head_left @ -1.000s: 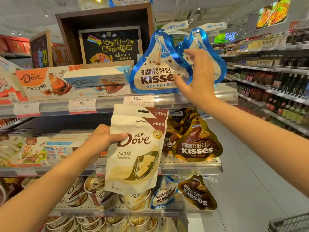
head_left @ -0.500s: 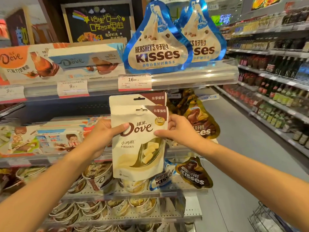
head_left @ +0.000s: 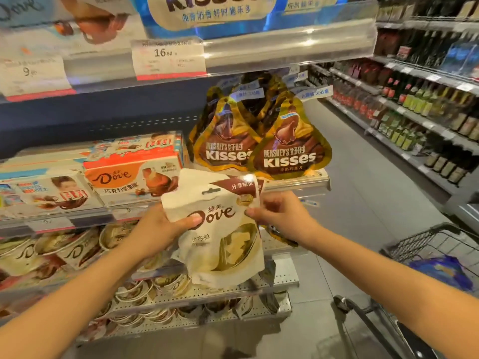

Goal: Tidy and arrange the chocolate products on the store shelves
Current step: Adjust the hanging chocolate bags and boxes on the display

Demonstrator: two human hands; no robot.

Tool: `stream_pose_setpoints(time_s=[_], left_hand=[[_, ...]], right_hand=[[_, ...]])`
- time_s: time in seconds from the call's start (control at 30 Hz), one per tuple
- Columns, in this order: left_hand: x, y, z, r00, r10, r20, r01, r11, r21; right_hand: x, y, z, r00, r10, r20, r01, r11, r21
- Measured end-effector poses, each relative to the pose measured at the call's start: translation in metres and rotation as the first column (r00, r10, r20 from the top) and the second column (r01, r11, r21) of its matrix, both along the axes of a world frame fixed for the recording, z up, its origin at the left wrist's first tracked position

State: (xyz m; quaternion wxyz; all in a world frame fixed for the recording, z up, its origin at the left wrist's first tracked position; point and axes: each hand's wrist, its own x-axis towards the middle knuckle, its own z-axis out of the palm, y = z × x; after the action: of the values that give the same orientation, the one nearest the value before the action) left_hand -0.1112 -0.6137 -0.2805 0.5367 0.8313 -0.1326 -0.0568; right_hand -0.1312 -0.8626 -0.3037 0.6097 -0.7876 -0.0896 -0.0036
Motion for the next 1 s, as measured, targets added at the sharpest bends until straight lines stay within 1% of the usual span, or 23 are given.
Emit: stream_pose_setpoints(time_s=[0.1, 0.13, 0.17, 0.23, 0.27, 0.3, 0.37, 0.43, 0.5, 0.57, 0.67, 0.7, 0.77, 0.8, 0.9, 1.0], left_hand=[[-0.002, -0.003, -0.023, 0.999, 0.043, 0.015, -0.044, 0.999, 0.026], [-0.001, -0.003, -0.029, 0.998, 0.067, 0.018, -0.067, 0.997, 0.028], [0.0, -0.005, -0.033, 0.996, 0.092, 0.006, -0.092, 0.996, 0.012], [0.002, -0.006, -0.038, 0.991, 0.13, -0.007, -0.131, 0.991, -0.019], [0.004, -0.005, -0.041, 0.991, 0.131, 0.009, -0.131, 0.991, -0.008], [0.005, -0.006, -0.042, 0.991, 0.129, 0.022, -0.129, 0.992, 0.005], [0.007, -0.008, -0.043, 0.992, 0.128, 0.026, -0.128, 0.992, 0.002], [0.009, -0.01, -0.046, 0.992, 0.123, 0.039, -0.123, 0.992, -0.008], [0.01, -0.012, -0.046, 0.992, 0.118, 0.038, -0.118, 0.993, -0.009], [0.009, -0.01, -0.048, 0.991, 0.128, 0.027, -0.128, 0.992, -0.007], [0.006, -0.006, -0.051, 0.988, 0.157, 0.014, -0.157, 0.988, 0.007], [0.004, -0.006, -0.05, 0.985, 0.172, 0.008, -0.172, 0.985, 0.003], [-0.002, -0.004, -0.049, 0.979, 0.202, 0.011, -0.202, 0.979, -0.023], [-0.005, -0.003, -0.048, 0.975, 0.222, 0.007, -0.222, 0.974, -0.037], [-0.011, 0.007, -0.04, 0.969, 0.245, -0.022, -0.246, 0.969, -0.029], [-0.015, 0.022, -0.032, 0.963, 0.267, -0.03, -0.267, 0.964, 0.002]], right_hand=[[-0.006, -0.021, -0.036, 0.996, -0.009, -0.094, 0.004, 0.998, -0.061], [-0.004, -0.031, -0.051, 0.99, -0.075, -0.118, 0.062, 0.992, -0.112], [0.0, -0.041, -0.066, 0.973, -0.201, -0.118, 0.177, 0.967, -0.184], [0.015, -0.062, -0.098, 0.876, -0.479, -0.06, 0.434, 0.836, -0.335], [0.023, -0.069, -0.111, 0.828, -0.559, -0.04, 0.501, 0.771, -0.393], [0.032, -0.075, -0.123, 0.793, -0.608, -0.03, 0.535, 0.72, -0.442], [0.051, -0.082, -0.142, 0.754, -0.656, -0.025, 0.542, 0.643, -0.541], [0.071, -0.082, -0.152, 0.74, -0.668, -0.082, 0.488, 0.616, -0.619], [0.086, -0.082, -0.159, 0.753, -0.633, -0.18, 0.386, 0.646, -0.658], [0.096, -0.084, -0.166, 0.778, -0.588, -0.223, 0.307, 0.664, -0.681], [0.096, -0.086, -0.17, 0.815, -0.532, -0.228, 0.307, 0.731, -0.609], [0.092, -0.085, -0.169, 0.832, -0.516, -0.206, 0.313, 0.741, -0.595], [0.079, -0.08, -0.16, 0.874, -0.472, -0.117, 0.308, 0.722, -0.62], [0.071, -0.078, -0.153, 0.902, -0.425, -0.072, 0.286, 0.715, -0.638], [0.045, -0.073, -0.121, 0.978, -0.207, 0.019, 0.168, 0.73, -0.662], [0.028, -0.069, -0.07, 0.995, -0.024, 0.098, 0.082, 0.752, -0.654]])
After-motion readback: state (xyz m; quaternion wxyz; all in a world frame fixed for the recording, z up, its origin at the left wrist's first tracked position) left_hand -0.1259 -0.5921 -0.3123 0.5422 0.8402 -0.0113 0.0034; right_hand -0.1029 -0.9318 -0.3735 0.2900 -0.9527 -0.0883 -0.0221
